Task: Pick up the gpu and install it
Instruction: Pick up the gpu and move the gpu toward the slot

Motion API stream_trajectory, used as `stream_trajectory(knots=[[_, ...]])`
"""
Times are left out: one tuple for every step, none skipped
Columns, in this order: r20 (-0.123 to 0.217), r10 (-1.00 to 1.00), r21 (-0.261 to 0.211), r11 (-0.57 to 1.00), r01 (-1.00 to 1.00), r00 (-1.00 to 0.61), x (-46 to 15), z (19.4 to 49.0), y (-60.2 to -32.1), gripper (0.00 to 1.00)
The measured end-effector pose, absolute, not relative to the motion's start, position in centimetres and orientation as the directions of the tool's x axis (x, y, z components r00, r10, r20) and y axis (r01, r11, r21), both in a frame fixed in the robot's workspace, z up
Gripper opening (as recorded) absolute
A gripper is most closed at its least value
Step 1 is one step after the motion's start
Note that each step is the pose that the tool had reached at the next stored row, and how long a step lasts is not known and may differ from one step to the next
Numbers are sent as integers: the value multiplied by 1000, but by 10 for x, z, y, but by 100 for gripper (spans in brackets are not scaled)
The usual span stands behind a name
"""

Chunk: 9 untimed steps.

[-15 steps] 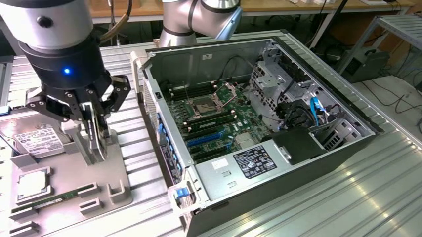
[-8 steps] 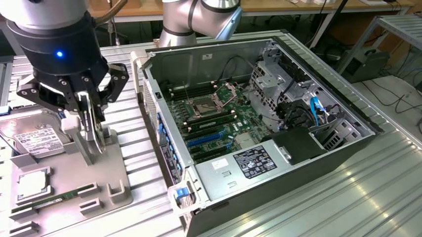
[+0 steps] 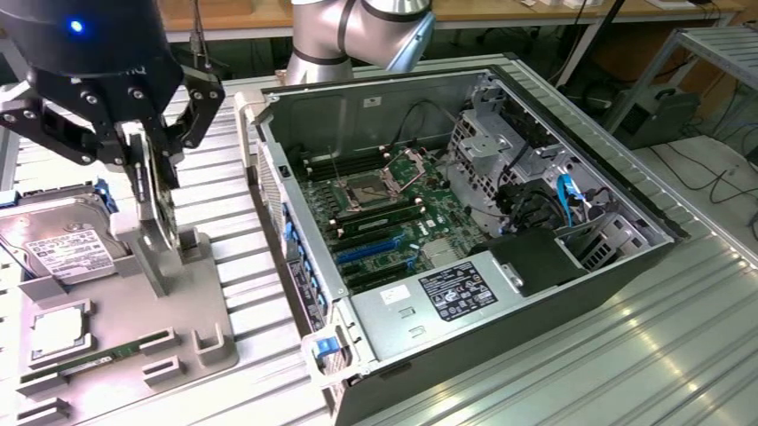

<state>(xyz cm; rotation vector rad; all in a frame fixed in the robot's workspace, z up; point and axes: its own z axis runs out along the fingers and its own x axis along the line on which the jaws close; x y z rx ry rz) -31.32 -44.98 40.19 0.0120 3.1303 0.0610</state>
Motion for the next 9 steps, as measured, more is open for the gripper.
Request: stream_trajectory(knots=[[-11,8,39,999,7,-1000,-313,421,-450,28],[-11,8,40,999,7,-1000,-313,437,-450,28],[-10,8,40,999,7,-1000,-313,447,-450,28],[-11,8,40,999,7,-1000,-302,447,-450,28],[-11,8,40,999,7,-1000,-283,447,-450,28],[-11,8,40,999,7,-1000,-273,447,-450,28],[-11,8,40,999,7,-1000,-264,446,-450,28],[-11,8,40,999,7,-1000,-255,446,-450,28],[-11,8,40,999,8,-1000,-238,446,-450,28]])
